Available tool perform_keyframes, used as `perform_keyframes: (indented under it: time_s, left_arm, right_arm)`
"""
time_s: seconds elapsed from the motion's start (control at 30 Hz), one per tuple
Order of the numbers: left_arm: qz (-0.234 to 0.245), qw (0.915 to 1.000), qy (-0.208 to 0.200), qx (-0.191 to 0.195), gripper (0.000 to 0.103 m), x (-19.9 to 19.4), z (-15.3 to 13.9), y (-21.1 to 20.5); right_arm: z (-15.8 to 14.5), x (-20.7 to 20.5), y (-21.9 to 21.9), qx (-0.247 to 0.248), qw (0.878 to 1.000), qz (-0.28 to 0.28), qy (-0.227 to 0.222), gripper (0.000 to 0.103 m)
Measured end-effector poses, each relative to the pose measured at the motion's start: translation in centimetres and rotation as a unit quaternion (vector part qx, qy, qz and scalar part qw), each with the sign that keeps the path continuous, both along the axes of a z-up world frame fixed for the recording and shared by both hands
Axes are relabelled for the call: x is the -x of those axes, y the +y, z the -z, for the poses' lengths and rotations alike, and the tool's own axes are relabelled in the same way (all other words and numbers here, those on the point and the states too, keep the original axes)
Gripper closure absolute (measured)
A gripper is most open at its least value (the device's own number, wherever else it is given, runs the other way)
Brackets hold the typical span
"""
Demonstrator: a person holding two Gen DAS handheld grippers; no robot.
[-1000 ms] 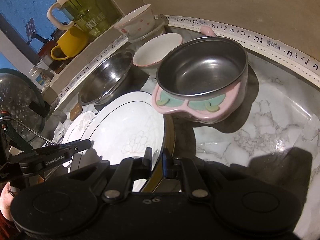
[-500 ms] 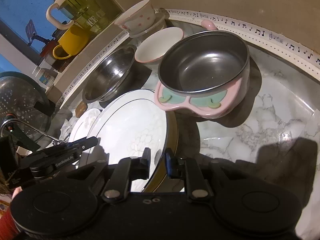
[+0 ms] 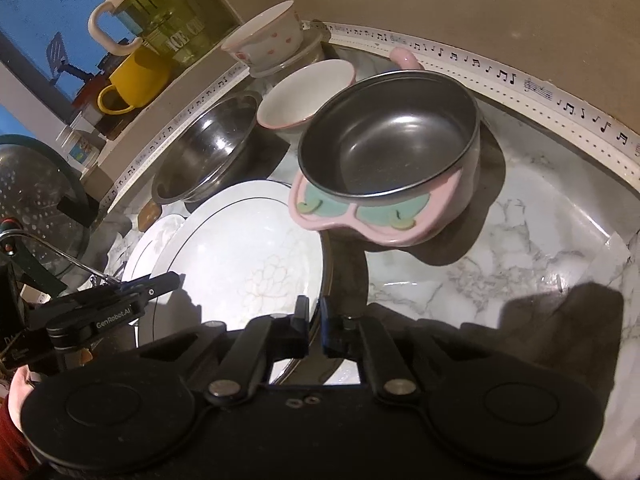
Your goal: Organize plates and bowls
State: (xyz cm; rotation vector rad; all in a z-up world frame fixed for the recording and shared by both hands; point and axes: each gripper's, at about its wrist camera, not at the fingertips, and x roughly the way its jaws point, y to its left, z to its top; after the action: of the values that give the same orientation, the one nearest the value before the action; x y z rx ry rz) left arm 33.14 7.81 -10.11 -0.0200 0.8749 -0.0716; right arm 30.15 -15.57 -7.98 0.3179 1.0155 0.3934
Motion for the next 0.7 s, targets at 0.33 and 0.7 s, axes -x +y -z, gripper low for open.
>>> perform_keyframes:
  time_s: [0.33,0.7]
  left_arm:
    - [-0.010,0.9998,-0.003,0.016,0.084,0.9,-0.6,0.4]
    - [-0.015,0.9994,-0.002,0.032,0.082,3.3,-2.1,0.6]
  right_arm:
    - [-1.5,1.3,1.2,0.055,0.996,-0.040,-0.050,0.084]
    - [-1.7,2.3,1.8,0.066,0.995,-0.044,-0.058,0.074]
